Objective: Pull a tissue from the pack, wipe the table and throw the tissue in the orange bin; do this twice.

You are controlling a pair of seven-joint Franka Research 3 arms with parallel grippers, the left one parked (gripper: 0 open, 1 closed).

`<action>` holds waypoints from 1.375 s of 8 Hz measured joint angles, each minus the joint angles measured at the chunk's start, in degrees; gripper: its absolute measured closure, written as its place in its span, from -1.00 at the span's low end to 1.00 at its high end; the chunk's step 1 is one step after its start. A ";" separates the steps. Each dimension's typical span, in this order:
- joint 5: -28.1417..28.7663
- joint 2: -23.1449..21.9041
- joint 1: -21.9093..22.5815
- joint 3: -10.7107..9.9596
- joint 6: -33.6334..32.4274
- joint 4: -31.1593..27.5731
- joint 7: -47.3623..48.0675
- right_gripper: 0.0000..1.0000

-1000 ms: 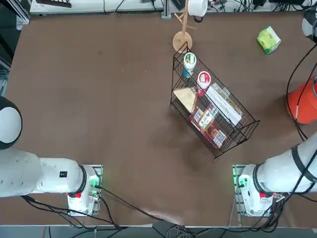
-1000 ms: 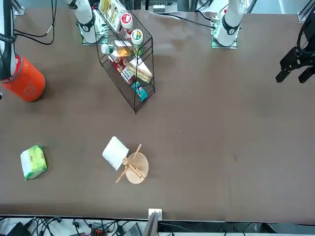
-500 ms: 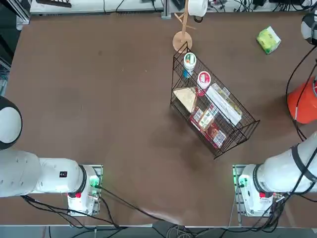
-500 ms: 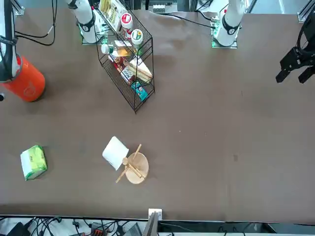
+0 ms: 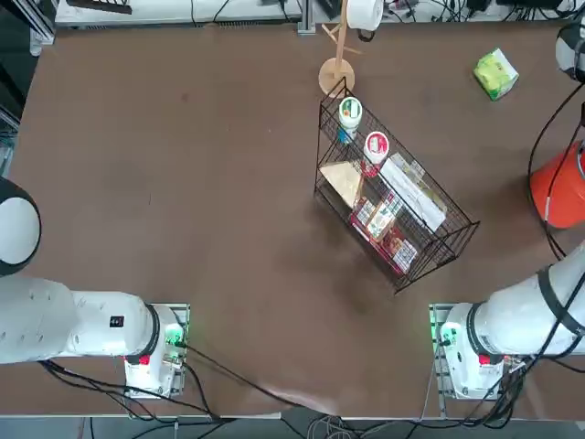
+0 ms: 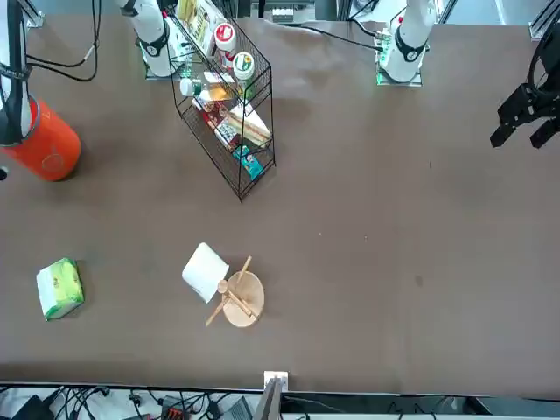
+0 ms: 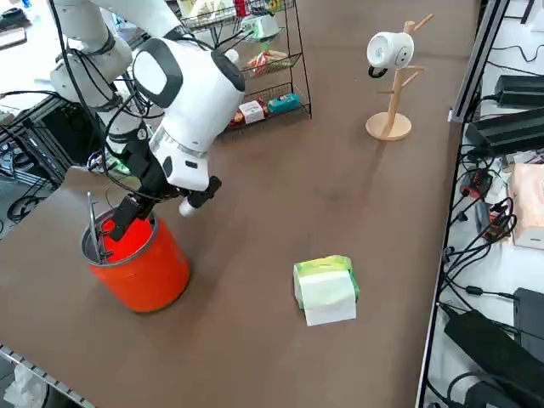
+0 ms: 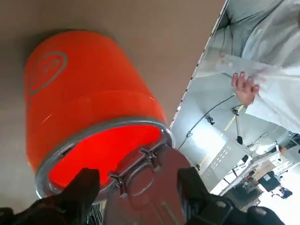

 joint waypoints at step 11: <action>38.30 -4.19 12.06 0.83 -19.04 28.11 -2.39 -1.00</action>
